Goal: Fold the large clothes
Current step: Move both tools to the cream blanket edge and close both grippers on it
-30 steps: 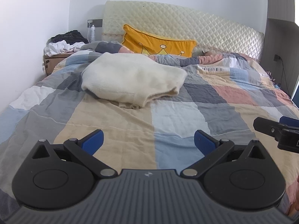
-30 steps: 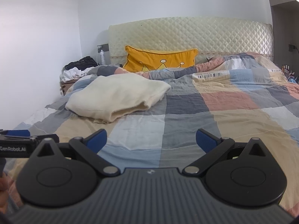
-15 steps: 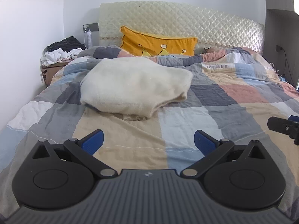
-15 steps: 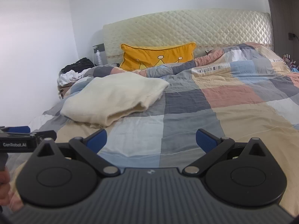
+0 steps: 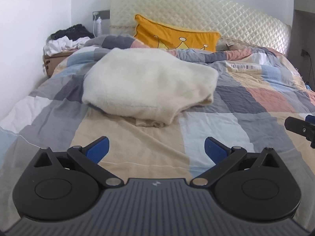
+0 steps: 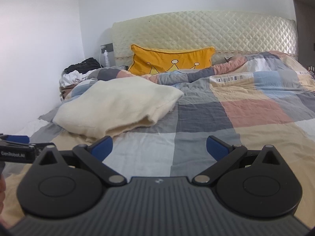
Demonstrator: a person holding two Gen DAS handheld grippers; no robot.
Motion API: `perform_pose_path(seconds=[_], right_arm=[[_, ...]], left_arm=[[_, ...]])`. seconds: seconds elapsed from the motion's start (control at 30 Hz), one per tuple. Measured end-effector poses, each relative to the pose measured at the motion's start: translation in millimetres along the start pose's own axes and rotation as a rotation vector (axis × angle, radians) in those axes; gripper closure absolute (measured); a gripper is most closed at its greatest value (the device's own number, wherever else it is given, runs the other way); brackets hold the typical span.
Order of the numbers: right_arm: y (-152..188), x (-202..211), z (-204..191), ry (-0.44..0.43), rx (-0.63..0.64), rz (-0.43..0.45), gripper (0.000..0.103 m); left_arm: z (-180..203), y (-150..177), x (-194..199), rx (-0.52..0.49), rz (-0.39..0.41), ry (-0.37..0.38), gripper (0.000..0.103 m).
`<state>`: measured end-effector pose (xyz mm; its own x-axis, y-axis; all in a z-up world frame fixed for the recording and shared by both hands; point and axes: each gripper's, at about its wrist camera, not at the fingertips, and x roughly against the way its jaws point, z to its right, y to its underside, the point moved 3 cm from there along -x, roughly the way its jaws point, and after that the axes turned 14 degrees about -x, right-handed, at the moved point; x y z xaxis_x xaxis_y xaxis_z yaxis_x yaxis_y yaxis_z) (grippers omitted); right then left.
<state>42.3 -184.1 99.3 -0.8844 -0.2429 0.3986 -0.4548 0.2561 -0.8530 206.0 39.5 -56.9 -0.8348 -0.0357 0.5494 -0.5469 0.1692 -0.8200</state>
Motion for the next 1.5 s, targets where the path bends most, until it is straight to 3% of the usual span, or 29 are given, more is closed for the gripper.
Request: perform_pose_path(seconds=[0.3,0.57,0.7,0.8,1.0,1.07,1.2,1.3,1.4,1.5], right_arm=[[-2,-51,18,0.030,0.019,-0.024,0.000],[4,-105,22,-0.032,-0.002,-0.077,0.001],[5,-134,19,-0.083,-0.027,-0.104,0.024],[9,-161,19,-0.072,-0.022,-0.113,0.029],[15,-220,16,-0.067,-0.039,-0.148,0.049],[12,-231,11,-0.081,-0.020,-0.148,0.050],[6,-248,1,-0.111,0.005,-0.123,0.050],[4,-253,-6,-0.142,0.018,-0.103,0.073],[3,-257,-10,-0.139,0.034,-0.107,0.080],[1,-255,-13,-0.135,0.047,-0.086,0.085]], left_arm=[[-2,-3,-54,-0.014,-0.033,-0.004,0.000],[20,-2,-100,-0.129,-0.011,-0.030,0.000],[25,-10,-129,-0.137,0.012,-0.036,0.003],[23,-15,-149,-0.115,0.018,-0.085,0.009],[16,-11,-189,-0.057,-0.016,-0.062,0.017],[15,-11,-197,-0.027,-0.005,-0.046,0.017],[16,-17,-211,-0.002,0.001,-0.087,0.020],[10,-20,-218,0.059,-0.008,-0.101,0.025],[14,-25,-220,0.046,0.005,-0.128,0.035],[15,-27,-217,0.043,0.021,-0.142,0.054]])
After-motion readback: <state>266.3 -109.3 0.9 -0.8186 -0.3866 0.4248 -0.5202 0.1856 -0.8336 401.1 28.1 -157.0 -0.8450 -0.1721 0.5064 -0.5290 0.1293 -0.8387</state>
